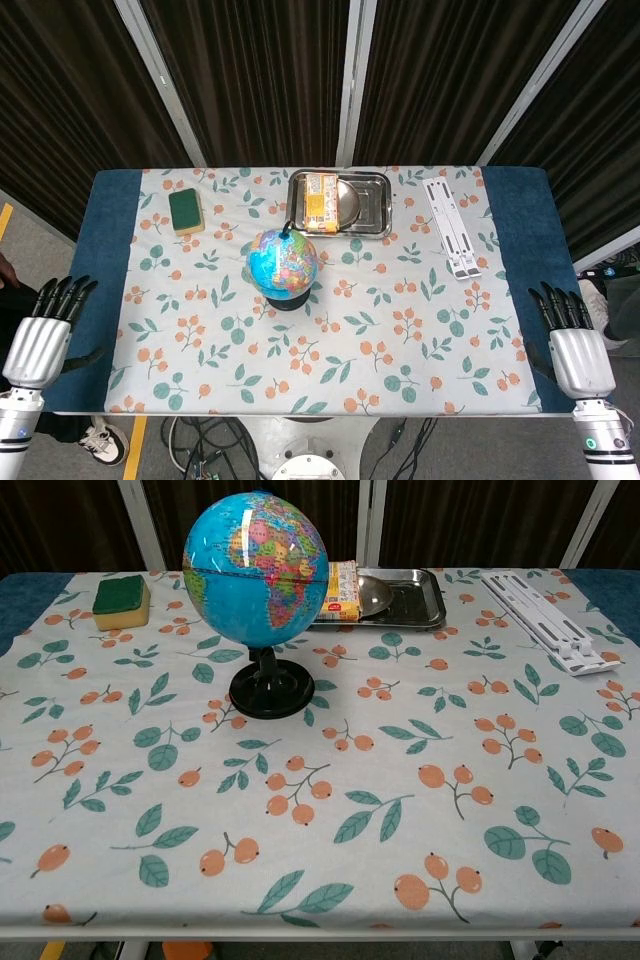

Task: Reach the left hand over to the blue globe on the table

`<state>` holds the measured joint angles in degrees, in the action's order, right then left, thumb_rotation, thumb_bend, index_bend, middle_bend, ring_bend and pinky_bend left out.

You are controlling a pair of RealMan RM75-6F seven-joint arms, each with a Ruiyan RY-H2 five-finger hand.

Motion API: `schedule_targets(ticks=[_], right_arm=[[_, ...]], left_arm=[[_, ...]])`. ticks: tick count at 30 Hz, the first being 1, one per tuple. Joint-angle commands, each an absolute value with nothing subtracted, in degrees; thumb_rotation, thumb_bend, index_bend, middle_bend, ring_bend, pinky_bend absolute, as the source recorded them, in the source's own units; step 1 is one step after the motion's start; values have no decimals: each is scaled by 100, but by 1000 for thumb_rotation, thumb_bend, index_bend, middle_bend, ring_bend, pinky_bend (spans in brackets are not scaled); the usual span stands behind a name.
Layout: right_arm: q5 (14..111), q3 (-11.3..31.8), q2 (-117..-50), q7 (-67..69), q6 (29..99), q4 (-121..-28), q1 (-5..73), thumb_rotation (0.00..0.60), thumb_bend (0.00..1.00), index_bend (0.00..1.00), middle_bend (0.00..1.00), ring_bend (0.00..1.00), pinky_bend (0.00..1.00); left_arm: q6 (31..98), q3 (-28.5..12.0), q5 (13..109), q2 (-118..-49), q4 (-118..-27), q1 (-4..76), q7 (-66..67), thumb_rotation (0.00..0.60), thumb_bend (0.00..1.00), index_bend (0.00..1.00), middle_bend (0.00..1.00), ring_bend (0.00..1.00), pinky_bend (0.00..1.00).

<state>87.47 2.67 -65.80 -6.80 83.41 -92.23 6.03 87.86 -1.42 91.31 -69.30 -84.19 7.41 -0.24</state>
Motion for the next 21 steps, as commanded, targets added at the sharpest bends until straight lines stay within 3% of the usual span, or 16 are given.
schedule_targets(ticks=[1, 21], right_arm=[[8759, 266, -6564, -671, 8357, -9233, 596, 600, 291, 0, 0, 0, 0], [8683, 298, -6519, -428, 8358, -9064, 572, 600, 291, 0, 0, 0, 0]], left_arm=[[8767, -139, 9139, -6941, -8417, 754, -4, 600, 0, 95, 61, 0, 0], [8640, -123, 9466, -6858, -8804, 988, 251, 600, 0, 95, 61, 0, 0]])
